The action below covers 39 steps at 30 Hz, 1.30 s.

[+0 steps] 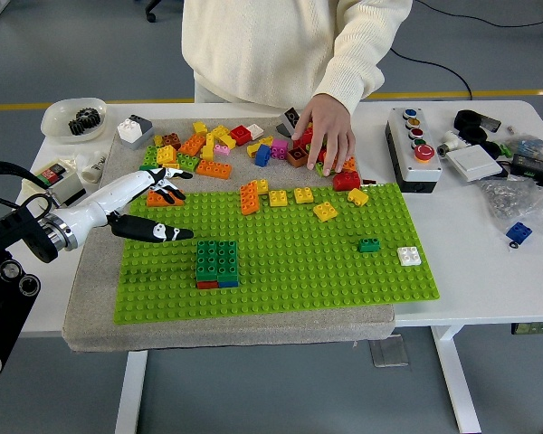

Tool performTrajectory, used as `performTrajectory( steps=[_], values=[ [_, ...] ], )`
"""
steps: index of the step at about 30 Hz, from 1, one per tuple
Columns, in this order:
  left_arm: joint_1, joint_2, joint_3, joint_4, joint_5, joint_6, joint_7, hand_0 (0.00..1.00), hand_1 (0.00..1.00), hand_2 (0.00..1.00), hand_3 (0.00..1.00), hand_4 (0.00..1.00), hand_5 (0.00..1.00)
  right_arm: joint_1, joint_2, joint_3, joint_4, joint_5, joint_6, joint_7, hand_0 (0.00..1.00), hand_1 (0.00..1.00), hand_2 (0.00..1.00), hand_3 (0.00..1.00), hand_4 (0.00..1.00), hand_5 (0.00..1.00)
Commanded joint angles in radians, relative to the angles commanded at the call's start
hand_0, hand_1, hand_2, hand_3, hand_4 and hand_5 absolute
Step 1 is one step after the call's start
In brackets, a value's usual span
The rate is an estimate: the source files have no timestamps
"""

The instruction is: Pick up the brick,pile it on top of brick,press brick,pick up the brick,pile it on top of brick,press brick

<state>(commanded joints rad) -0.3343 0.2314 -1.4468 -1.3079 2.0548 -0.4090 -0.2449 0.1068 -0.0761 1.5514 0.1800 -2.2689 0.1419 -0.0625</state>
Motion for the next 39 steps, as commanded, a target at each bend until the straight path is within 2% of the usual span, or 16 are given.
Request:
performTrajectory(
  steps=[2, 3, 8, 9, 14, 15, 26, 39],
  values=[
    [0.008, 0.006, 0.002, -0.008, -0.011, 0.007, -0.005, 0.923, 0.707, 0.738, 0.692, 0.998, 0.717, 0.0, 0.0, 0.001, 0.0, 0.0, 0.0, -0.001, 0.745, 0.647, 0.72, 0.672, 0.891, 0.425],
    [0.009, 0.007, 0.002, -0.01, -0.013, 0.008, -0.006, 0.998, 0.782, 0.818, 0.619, 0.998, 0.842, 0.0, 0.0, 0.001, 0.0, 0.0, 0.0, -0.001, 0.745, 0.646, 0.72, 0.671, 0.891, 0.425],
    [0.033, 0.025, 0.019, -0.022, -0.014, 0.025, -0.03, 0.998, 0.782, 0.818, 0.619, 0.998, 0.842, 0.002, -0.001, 0.002, 0.0, 0.0, 0.0, -0.002, 0.745, 0.646, 0.72, 0.671, 0.891, 0.425],
    [0.038, 0.029, 0.026, -0.023, -0.014, 0.031, -0.038, 0.998, 0.849, 0.855, 0.601, 0.998, 0.918, 0.002, -0.001, 0.003, 0.0, 0.0, 0.0, -0.002, 0.745, 0.646, 0.72, 0.672, 0.891, 0.426],
    [0.053, 0.039, 0.049, -0.03, 0.011, 0.054, -0.065, 0.998, 0.849, 0.855, 0.601, 0.998, 0.918, 0.004, -0.002, 0.005, 0.0, 0.0, -0.001, -0.002, 0.745, 0.646, 0.72, 0.672, 0.891, 0.426],
    [0.056, 0.041, 0.054, -0.03, 0.018, 0.058, -0.068, 0.998, 0.894, 0.899, 0.6, 0.998, 0.983, 0.004, -0.002, 0.005, 0.0, 0.0, -0.001, -0.002, 0.745, 0.646, 0.72, 0.671, 0.89, 0.426],
    [0.09, 0.053, 0.103, -0.049, 0.045, 0.089, -0.09, 0.998, 0.92, 0.913, 0.602, 0.998, 0.998, 0.005, -0.002, 0.005, 0.0, 0.0, -0.002, -0.001, 0.744, 0.646, 0.72, 0.671, 0.89, 0.426],
    [0.115, 0.046, 0.157, -0.066, 0.077, 0.102, -0.081, 0.998, 0.943, 0.933, 0.613, 0.998, 0.998, 0.008, -0.003, 0.006, 0.0, 0.0, -0.004, 0.0, 0.745, 0.646, 0.72, 0.67, 0.888, 0.424]
  ],
)
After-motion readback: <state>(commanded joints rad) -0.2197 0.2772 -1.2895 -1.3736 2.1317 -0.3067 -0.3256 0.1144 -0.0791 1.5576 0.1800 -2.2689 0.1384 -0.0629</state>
